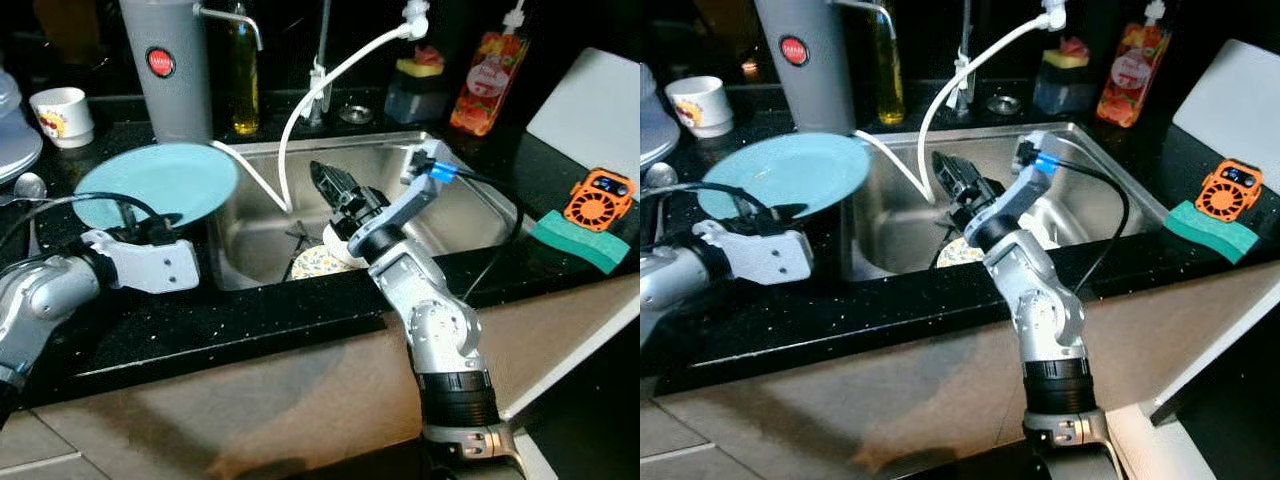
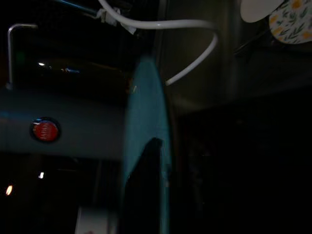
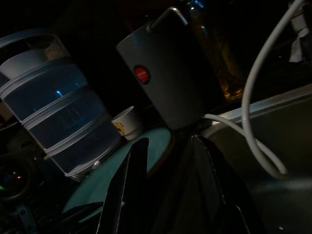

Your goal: Kitchen organization

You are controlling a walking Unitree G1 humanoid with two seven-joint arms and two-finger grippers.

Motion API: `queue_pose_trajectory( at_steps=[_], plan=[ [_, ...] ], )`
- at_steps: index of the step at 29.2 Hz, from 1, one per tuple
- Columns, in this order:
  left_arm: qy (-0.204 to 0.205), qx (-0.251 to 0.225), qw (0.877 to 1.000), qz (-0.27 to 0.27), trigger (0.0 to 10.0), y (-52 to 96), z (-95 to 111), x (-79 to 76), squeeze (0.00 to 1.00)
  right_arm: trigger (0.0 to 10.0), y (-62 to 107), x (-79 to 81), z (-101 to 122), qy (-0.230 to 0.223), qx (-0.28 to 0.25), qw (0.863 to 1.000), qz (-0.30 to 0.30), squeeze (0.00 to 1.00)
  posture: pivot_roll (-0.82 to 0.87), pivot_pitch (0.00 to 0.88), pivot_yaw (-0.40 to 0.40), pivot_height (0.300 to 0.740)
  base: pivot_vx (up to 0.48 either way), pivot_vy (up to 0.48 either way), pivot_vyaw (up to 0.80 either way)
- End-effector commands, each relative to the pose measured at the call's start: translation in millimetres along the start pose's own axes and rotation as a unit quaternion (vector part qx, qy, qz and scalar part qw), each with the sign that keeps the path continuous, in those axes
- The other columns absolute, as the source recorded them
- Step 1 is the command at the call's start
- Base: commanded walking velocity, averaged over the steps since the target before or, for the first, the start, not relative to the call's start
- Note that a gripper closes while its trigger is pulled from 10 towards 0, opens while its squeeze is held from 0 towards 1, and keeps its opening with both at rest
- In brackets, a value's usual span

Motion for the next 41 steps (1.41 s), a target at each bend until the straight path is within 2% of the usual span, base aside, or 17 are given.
queue_pose_trajectory(
  at_steps=[1, 5, 6, 9, 11, 13, 14, 16, 17, 19, 20, 21, 23, 24, 26, 34, 41],
  plan=[
    [0.026, 0.004, 0.999, -0.026, 10.0, -2.5, -0.6, -18.3, 1.00, 10.0, -1.4, 6.8, -4.4, -0.016, 0.004, 1.000, 0.009, 0.00, 0.16, 0.000, -0.053, 0.740, 0.000, 0.000, 0.00],
    [0.101, 0.003, 0.995, 0.016, 10.0, -2.0, 6.3, 5.7, 1.00, 10.0, 0.6, -0.7, 0.0, -0.017, 0.001, 1.000, 0.001, 0.00, 0.15, 0.000, -0.053, 0.740, 0.000, 0.000, 0.00],
    [0.159, -0.028, 0.986, 0.039, 10.0, -1.8, 19.9, 19.1, 0.00, 10.0, 0.8, -2.1, 0.1, -0.018, 0.000, 1.000, -0.001, 0.00, 0.16, 0.000, -0.049, 0.740, 0.000, 0.000, 0.00],
    [0.159, -0.028, 0.986, 0.039, 10.0, -1.8, 19.9, 19.1, 0.00, 10.0, 0.8, -2.1, 0.1, -0.018, 0.000, 1.000, -0.001, 0.00, 0.16, 0.000, -0.049, 0.740, 0.000, 0.000, 0.00],
    [0.292, -0.094, 0.949, 0.072, 10.0, 0.9, 47.5, 47.6, 0.00, 10.0, 1.4, -2.7, 0.5, -0.020, -0.002, 1.000, -0.002, 0.00, 0.16, 0.000, -0.045, 0.740, 0.000, 0.000, 0.00],
    [0.292, -0.094, 0.949, 0.072, 10.0, 0.9, 47.5, 47.6, 0.00, 10.0, 1.4, -2.7, 0.5, -0.020, -0.002, 1.000, -0.002, 0.00, 0.16, 0.000, -0.045, 0.740, 0.000, 0.000, 0.00],
    [0.363, -0.118, 0.920, 0.087, 10.0, 2.2, 55.6, 62.0, 0.00, 10.0, 1.6, -2.7, 0.5, -0.020, -0.003, 1.000, -0.002, 0.00, 0.16, 0.000, -0.047, 0.740, 0.000, 0.000, 0.00],
    [0.363, -0.118, 0.920, 0.087, 10.0, 2.2, 55.6, 62.0, 0.00, 10.0, 1.6, -2.7, 0.5, -0.020, -0.003, 1.000, -0.002, 0.00, 0.16, 0.000, -0.047, 0.740, 0.000, 0.000, 0.00],
    [0.443, -0.080, 0.883, 0.136, 10.0, -3.6, 38.6, 77.2, 0.00, 10.0, 1.7, -2.8, 0.1, -0.020, -0.003, 1.000, -0.002, 0.00, 0.16, 0.000, -0.046, 0.740, 0.000, 0.000, 0.00],
    [0.603, 0.055, 0.734, 0.308, 10.0, -7.0, -31.2, 92.4, 0.00, 10.0, 2.0, -3.8, 1.5, -0.019, -0.005, 1.000, -0.003, 0.00, 0.14, 0.000, -0.051, 0.740, 0.000, 0.000, 0.00],
    [0.603, 0.055, 0.734, 0.308, 10.0, -7.0, -31.2, 92.4, 0.00, 10.0, 2.0, -3.8, 1.5, -0.019, -0.005, 1.000, -0.003, 0.00, 0.14, 0.000, -0.051, 0.740, 0.000, 0.000, 0.00],
    [0.634, 0.104, 0.681, 0.350, 10.0, -7.1, -50.8, 86.2, 0.00, 10.0, 2.1, -4.3, 2.2, -0.018, -0.005, 1.000, -0.004, 0.00, 0.14, 0.000, -0.051, 0.740, 0.000, 0.000, 0.00],
    [0.655, 0.147, 0.607, 0.425, 10.0, 2.7, -76.9, 81.2, 0.00, 10.0, 2.5, -5.0, 4.0, -0.017, -0.006, 1.000, -0.005, 0.00, 0.13, 0.000, -0.058, 0.740, 0.000, 0.000, 0.00],
    [0.655, 0.147, 0.607, 0.425, 10.0, 2.7, -76.9, 81.2, 0.00, 10.0, 2.5, -5.0, 4.0, -0.017, -0.006, 1.000, -0.005, 0.00, 0.13, 0.000, -0.058, 0.740, 0.000, 0.000, 0.00],
    [0.669, 0.171, 0.560, 0.457, 10.0, 11.0, -90.4, 75.1, 0.00, 10.0, 3.4, -5.2, 4.9, -0.016, -0.006, 1.000, -0.006, 0.00, 0.12, 0.000, -0.059, 0.740, 0.000, 0.000, 0.00],
    [0.684, 0.254, 0.507, 0.458, 10.0, 21.9, -100.4, 54.4, 0.00, 10.0, 7.8, -10.1, 8.1, -0.013, -0.007, 1.000, -0.015, 0.00, 0.10, 0.016, -0.051, 0.740, 0.000, 0.000, 0.00],
    [0.687, 0.286, 0.503, 0.439, 10.0, 17.5, -100.3, 45.5, 0.00, 10.0, 7.1, -9.0, 7.2, -0.017, -0.008, 1.000, -0.015, 0.00, 0.11, 0.020, -0.047, 0.740, 0.000, 0.000, 0.00]
  ],
)
Point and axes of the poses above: a point about 5 cm out from each wrist's last joint towards the gripper, its own y axis pointing back from the gripper into the wrist, its own z axis along the axis of the wrist's last joint, x = y × z, the point moved 4 cm from there along -y, pointing out of the wrist towards the gripper, and after that the axes turned 8 degrees about y, right-handed, at the moved point
